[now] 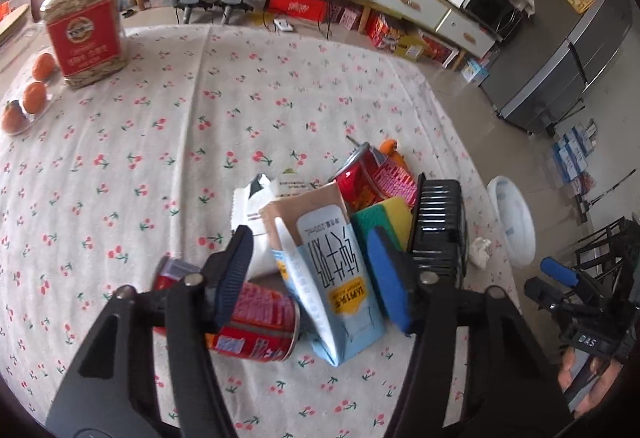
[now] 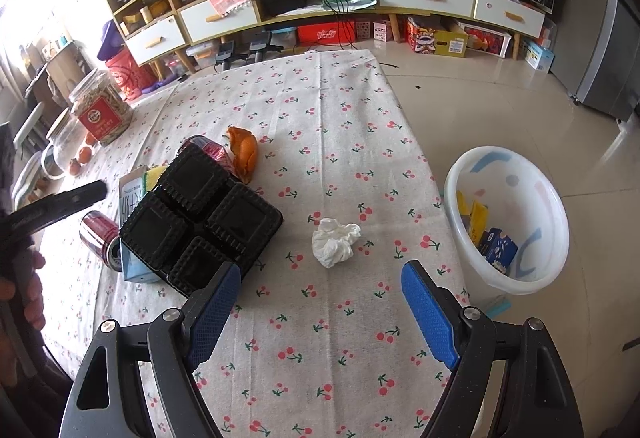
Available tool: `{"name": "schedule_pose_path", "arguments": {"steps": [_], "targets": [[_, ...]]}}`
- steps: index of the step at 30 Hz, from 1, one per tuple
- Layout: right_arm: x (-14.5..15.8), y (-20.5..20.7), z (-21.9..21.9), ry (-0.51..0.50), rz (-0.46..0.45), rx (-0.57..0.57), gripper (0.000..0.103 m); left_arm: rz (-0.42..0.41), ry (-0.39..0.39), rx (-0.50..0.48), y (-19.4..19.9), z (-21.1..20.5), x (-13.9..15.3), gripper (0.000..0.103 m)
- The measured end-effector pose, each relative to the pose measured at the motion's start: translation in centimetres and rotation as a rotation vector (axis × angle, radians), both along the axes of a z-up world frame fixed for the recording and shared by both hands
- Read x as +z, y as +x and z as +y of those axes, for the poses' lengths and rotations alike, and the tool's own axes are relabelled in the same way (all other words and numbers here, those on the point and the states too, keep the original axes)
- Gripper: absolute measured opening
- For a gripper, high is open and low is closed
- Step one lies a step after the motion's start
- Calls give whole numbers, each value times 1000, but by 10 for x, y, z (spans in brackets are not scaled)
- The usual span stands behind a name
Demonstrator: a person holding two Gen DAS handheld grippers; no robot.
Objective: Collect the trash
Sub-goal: 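Close the left gripper on the white-and-blue milk carton, then lift the milk carton with the left gripper while the right grasps the black plastic tray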
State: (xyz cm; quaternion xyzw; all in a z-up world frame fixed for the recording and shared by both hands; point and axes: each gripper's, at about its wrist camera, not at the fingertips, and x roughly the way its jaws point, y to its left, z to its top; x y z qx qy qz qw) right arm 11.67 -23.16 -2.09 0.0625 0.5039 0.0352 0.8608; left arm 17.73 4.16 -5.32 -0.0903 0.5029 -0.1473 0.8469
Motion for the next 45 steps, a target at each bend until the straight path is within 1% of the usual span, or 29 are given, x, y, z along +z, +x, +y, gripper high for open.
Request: {"name": "schedule_pose_path", "arguments": {"steps": [2, 6, 8, 9, 10, 12, 13, 14, 15, 16, 19, 20, 22, 23, 24, 25, 26, 27, 30, 31, 32, 34, 39, 45], "targets": [[-1, 1, -3, 1, 2, -8, 84, 41, 25, -6, 4, -8, -9, 53], [0, 3, -6, 9, 1, -17, 84, 86, 66, -35, 8, -20, -23, 54], [2, 3, -6, 13, -5, -13, 84, 87, 54, -31, 7, -19, -24, 53], [3, 4, -5, 15, -8, -11, 84, 90, 44, -26, 7, -17, -24, 51], [3, 4, -5, 16, -11, -9, 84, 84, 39, -18, 6, -14, -22, 42], [3, 5, -4, 14, -10, -5, 84, 76, 19, -10, 5, -7, -18, 29], [2, 6, -3, 15, -7, -4, 84, 74, 7, -4, 5, -4, -15, 26], [1, 7, -3, 17, -3, -3, 84, 68, -1, 1, 4, -2, -13, 19], [1, 7, -3, 18, -1, -2, 84, 60, -4, 3, 2, 1, -10, 16], [0, 7, -2, 18, 1, -1, 84, 50, -4, 3, 1, 3, -8, 3], [0, 8, 2, 14, 2, 3, 84, 46, 16, -21, -3, 3, -7, 2], [0, 8, 4, 13, 2, 5, 84, 51, 22, -36, -4, 1, -8, 3], [1, 8, 8, 11, 1, 15, 84, 50, 27, -37, -4, -3, -10, 3], [1, 8, 10, 9, 0, 20, 84, 48, 26, -42, -4, -5, -10, 7], [1, 8, 11, 6, -2, 23, 84, 47, 29, -43, -2, -8, -10, 23], [1, 7, 12, 3, -3, 25, 84, 61, 27, -44, 0, -9, -11, 36], [1, 7, 12, 3, -3, 25, 84, 76, 18, -41, 2, -12, -15, 59], [0, 7, 11, 4, -2, 22, 84, 84, 6, -36, 3, -14, -18, 64], [-3, 7, 4, 8, 7, 6, 84, 114, 27, -41, 7, -24, -30, 64], [-3, 7, 1, 11, 10, -2, 84, 93, 61, -47, 7, -29, -31, 64], [-4, 6, -3, 16, 11, -10, 84, 87, 78, -54, 7, -33, -30, 63], [-4, 5, -8, 26, 14, -21, 84, 84, 86, -53, 7, -35, -30, 62], [-4, 4, -12, 31, 16, -23, 84, 71, 63, -42, 3, -27, -27, 59], [-1, 6, -4, 28, 7, 3, 84, 9, 10, -17, -12, -9, 0, 57]]}}
